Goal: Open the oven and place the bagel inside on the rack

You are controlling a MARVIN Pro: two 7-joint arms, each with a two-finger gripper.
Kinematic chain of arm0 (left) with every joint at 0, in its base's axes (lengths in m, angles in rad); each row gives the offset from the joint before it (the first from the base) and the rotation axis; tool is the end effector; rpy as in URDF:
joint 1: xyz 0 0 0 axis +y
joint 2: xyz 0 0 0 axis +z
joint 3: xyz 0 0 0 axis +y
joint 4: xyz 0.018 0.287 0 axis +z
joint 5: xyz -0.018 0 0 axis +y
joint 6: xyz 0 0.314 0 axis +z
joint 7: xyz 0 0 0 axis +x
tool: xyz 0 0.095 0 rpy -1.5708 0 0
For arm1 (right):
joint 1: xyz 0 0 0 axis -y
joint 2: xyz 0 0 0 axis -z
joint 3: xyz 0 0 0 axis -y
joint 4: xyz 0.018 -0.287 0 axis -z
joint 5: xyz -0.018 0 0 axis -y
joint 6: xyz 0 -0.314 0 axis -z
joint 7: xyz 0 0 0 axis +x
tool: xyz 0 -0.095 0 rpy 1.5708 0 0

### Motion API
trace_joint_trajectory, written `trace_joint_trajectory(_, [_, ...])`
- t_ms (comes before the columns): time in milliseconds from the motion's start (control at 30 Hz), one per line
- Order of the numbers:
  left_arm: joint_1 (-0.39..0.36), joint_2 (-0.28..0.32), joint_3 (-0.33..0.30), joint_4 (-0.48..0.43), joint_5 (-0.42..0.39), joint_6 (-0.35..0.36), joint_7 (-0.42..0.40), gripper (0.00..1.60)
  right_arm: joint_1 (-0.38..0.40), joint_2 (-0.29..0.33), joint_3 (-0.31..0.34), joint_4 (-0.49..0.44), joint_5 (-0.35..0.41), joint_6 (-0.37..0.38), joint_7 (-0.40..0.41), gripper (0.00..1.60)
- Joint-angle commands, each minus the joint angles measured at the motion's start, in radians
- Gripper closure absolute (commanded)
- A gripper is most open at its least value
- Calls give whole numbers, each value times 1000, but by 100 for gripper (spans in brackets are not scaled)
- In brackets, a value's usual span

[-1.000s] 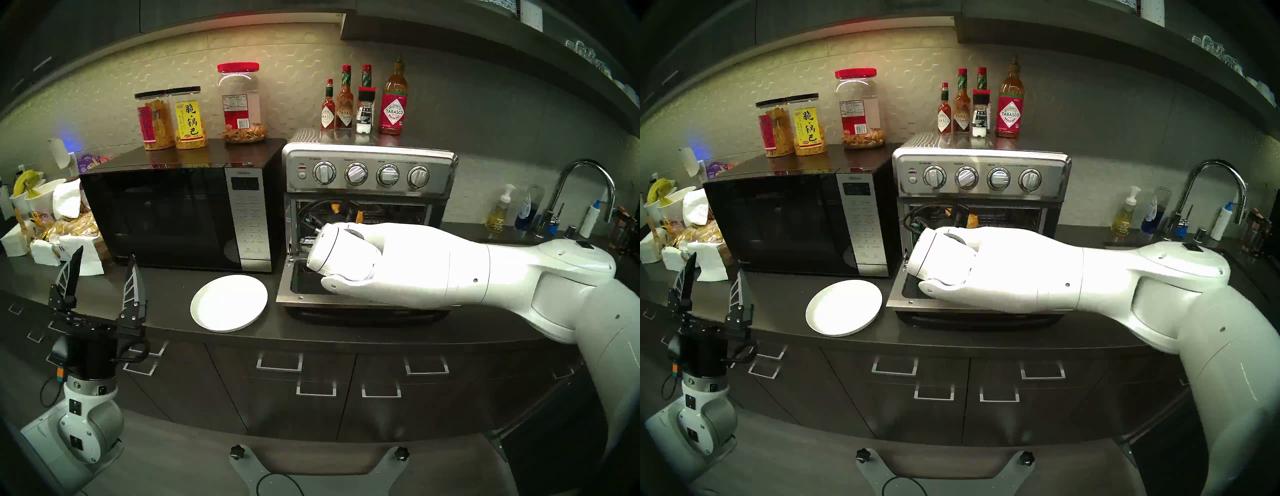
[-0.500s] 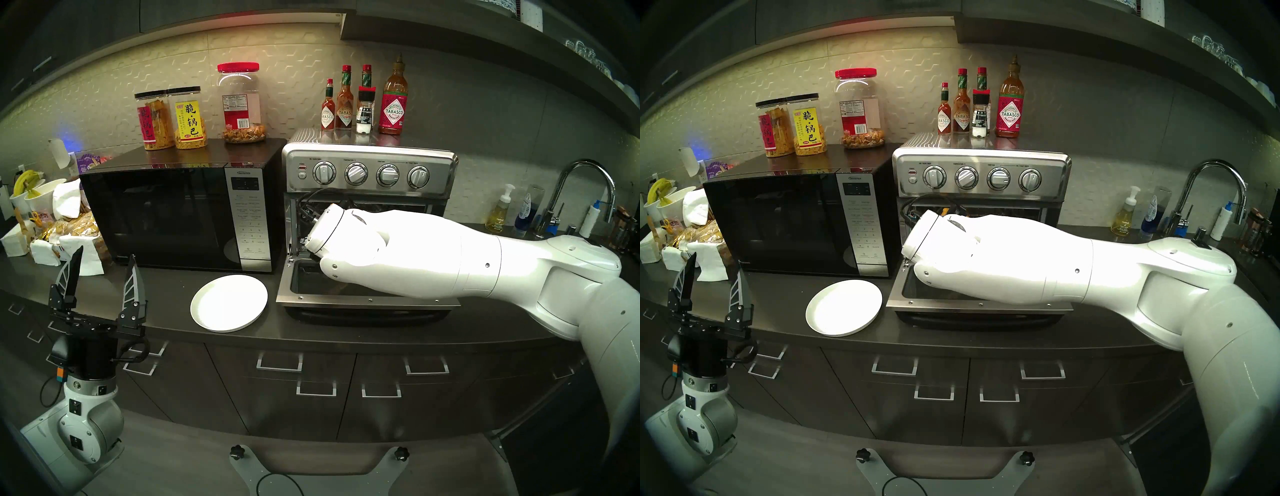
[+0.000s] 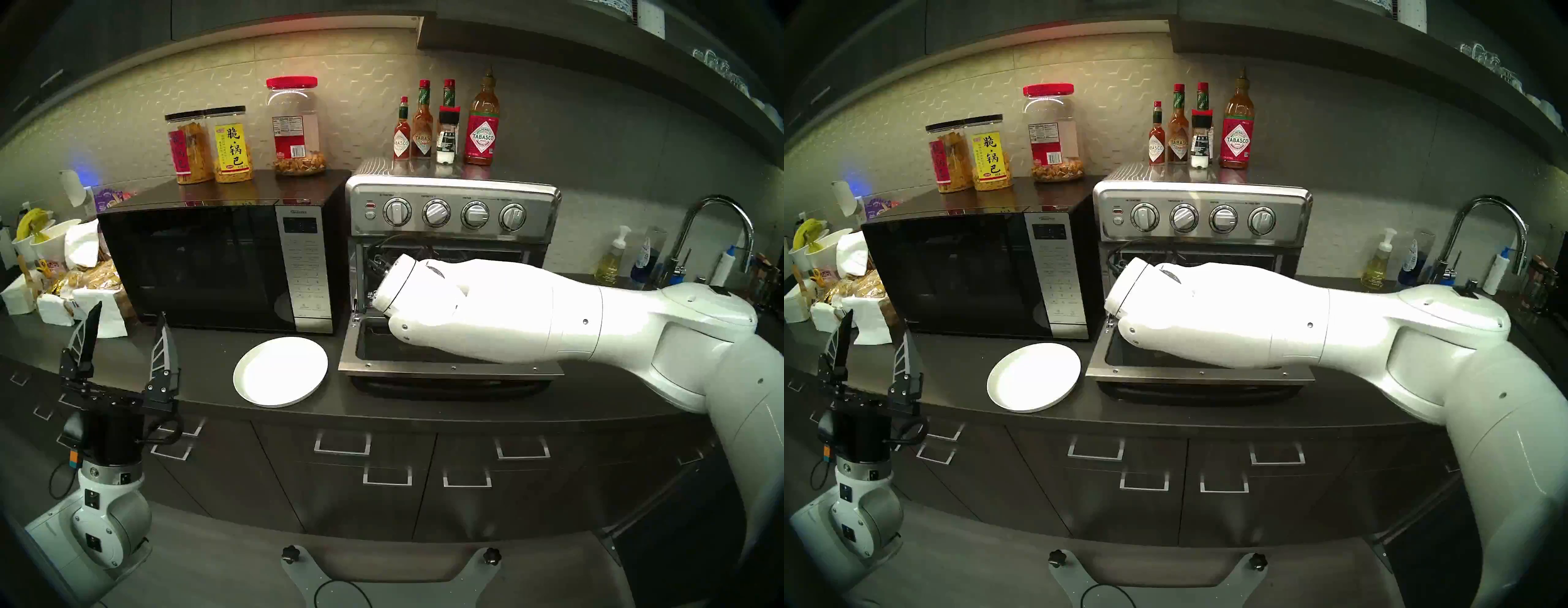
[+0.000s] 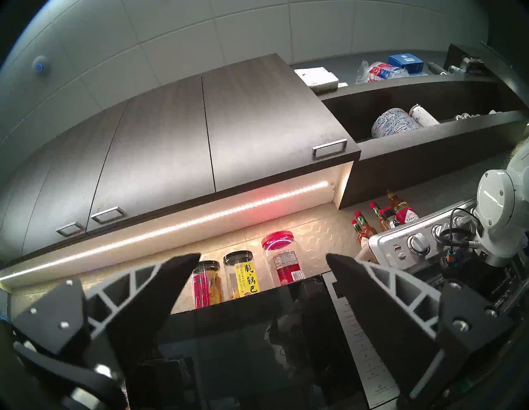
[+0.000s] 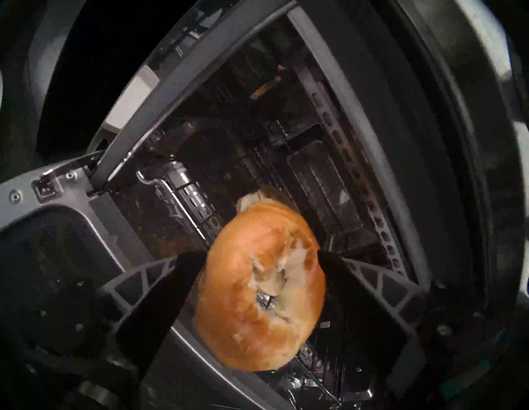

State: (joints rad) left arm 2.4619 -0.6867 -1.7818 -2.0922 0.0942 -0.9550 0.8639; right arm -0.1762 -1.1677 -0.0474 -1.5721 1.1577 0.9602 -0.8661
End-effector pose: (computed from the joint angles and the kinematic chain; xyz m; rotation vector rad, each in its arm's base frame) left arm 0.2152 0.1429 -0.1874 -1.0863 0.2764 -2.7375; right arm 0.4895 0.1834 -0.1222 1.9182 1.0887 1.2877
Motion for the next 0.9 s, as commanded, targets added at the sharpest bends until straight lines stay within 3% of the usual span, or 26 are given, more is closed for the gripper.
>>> trace_joint_trajectory(0, [1, -1, -8, -11, 0, -1, 1, 0, 41, -15, 7, 21, -87, -35, -92, 0])
trace_joint_trajectory(167, [1, -1, -8, -11, 0, -1, 1, 0, 34, -19, 10, 26, -102, -44, -96, 6])
trace_joint_trajectory(200, [1, -1, -8, -11, 0, -1, 1, 0, 31, -21, 7, 27, -110, -49, -104, 84])
trace_joint_trajectory(233, [1, -1, -8, -11, 0, -1, 1, 0, 29, -20, 11, 29, -105, -52, -97, 87])
trace_joint_trajectory(300, [1, -1, -8, -12, 0, -1, 1, 0, 26, -23, 8, 34, -117, -54, -104, 109])
trace_joint_trajectory(367, [2, -1, -9, -12, 0, -1, 1, 0, 19, -24, 11, 35, -121, -57, -110, 151])
trace_joint_trajectory(400, [2, -1, -9, -12, 0, -1, 1, 0, 17, -24, 12, 34, -123, -56, -113, 160])
trace_joint_trajectory(567, [3, 0, -10, -13, 0, 0, 1, 0, -1, -25, 31, 22, -102, -21, -133, 160])
trace_joint_trajectory(600, [3, 0, -10, -13, 0, 0, 1, 0, -7, -22, 32, 16, -108, -27, -144, 97])
trace_joint_trajectory(633, [3, 0, -10, -13, 0, 0, 1, 0, -9, -13, 36, 5, -103, -27, -136, 0])
trace_joint_trajectory(867, [2, 0, -8, -12, 0, -1, 1, 0, -32, 53, 101, -95, -38, -11, -99, 0])
